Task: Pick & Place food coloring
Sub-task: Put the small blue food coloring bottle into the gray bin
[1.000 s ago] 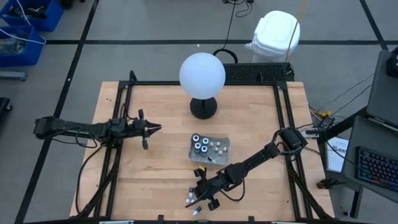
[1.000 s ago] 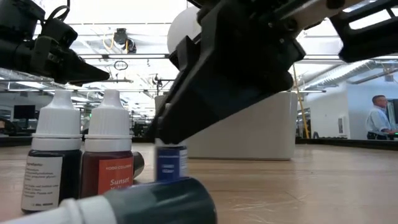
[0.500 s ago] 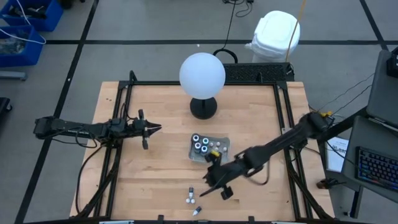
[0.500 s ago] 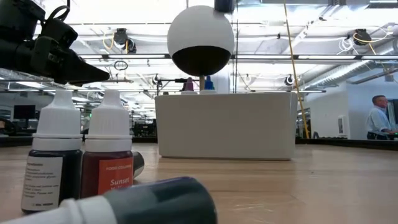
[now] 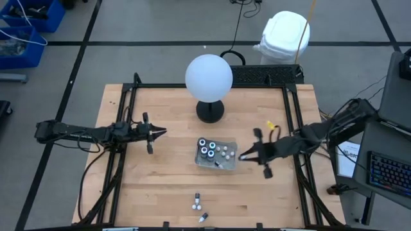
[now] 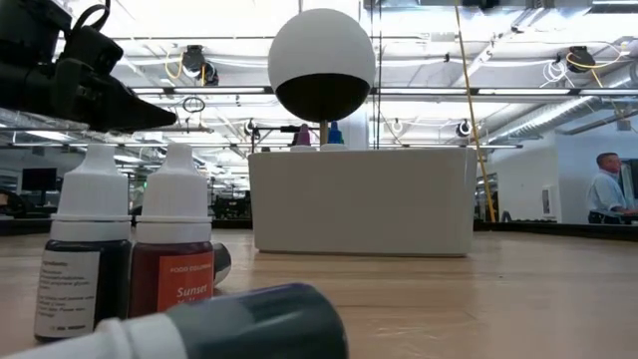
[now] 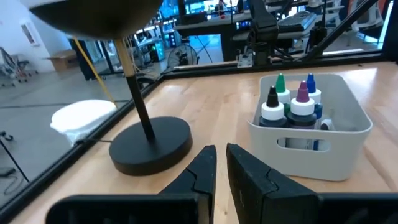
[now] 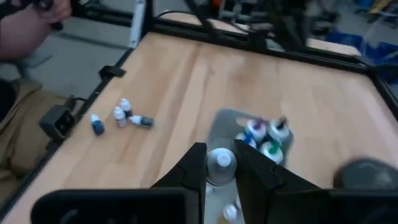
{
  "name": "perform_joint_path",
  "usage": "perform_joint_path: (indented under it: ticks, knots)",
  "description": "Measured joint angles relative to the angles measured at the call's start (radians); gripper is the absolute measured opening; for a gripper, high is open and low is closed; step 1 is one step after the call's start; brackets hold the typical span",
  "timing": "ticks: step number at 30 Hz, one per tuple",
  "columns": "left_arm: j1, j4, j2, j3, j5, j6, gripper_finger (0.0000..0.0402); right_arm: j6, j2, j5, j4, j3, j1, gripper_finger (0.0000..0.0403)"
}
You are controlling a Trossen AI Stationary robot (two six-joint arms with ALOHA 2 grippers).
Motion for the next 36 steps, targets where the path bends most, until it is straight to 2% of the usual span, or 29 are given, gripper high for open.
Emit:
perform_joint_path:
  ticks: [4,9,15,23,30,33,36]
  knots:
    - [0.000,0.024,0.000,0.000,0.000,0.039,0.0047,0.039,-0.169,0.015,0.119,-0.215,-0.020,0.0047]
    - [0.000,0.074,0.000,0.000,-0.013,0.122,0.0047,0.050,-0.305,0.015,0.169,-0.375,-0.030,0.0047]
    - [0.000,0.108,0.000,0.000,-0.018,0.182,0.0047,0.063,-0.410,0.016,0.253,-0.525,-0.030,0.0047]
    - [0.000,0.127,0.000,0.000,-0.026,0.244,0.0047,0.057,-0.471,0.036,0.437,-0.697,-0.030,0.0049]
    - [0.000,0.108,0.000,0.000,-0.027,0.246,0.0047,0.040,-0.461,0.085,0.466,-0.679,-0.069,0.0048]
    - [0.000,0.108,0.000,0.000,-0.027,0.243,0.0047,0.009,-0.419,0.062,0.453,-0.601,-0.097,0.0048]
    - [0.000,0.108,0.000,0.000,-0.027,0.243,0.0047,-0.008,-0.333,0.061,0.340,-0.479,-0.136,0.0048]
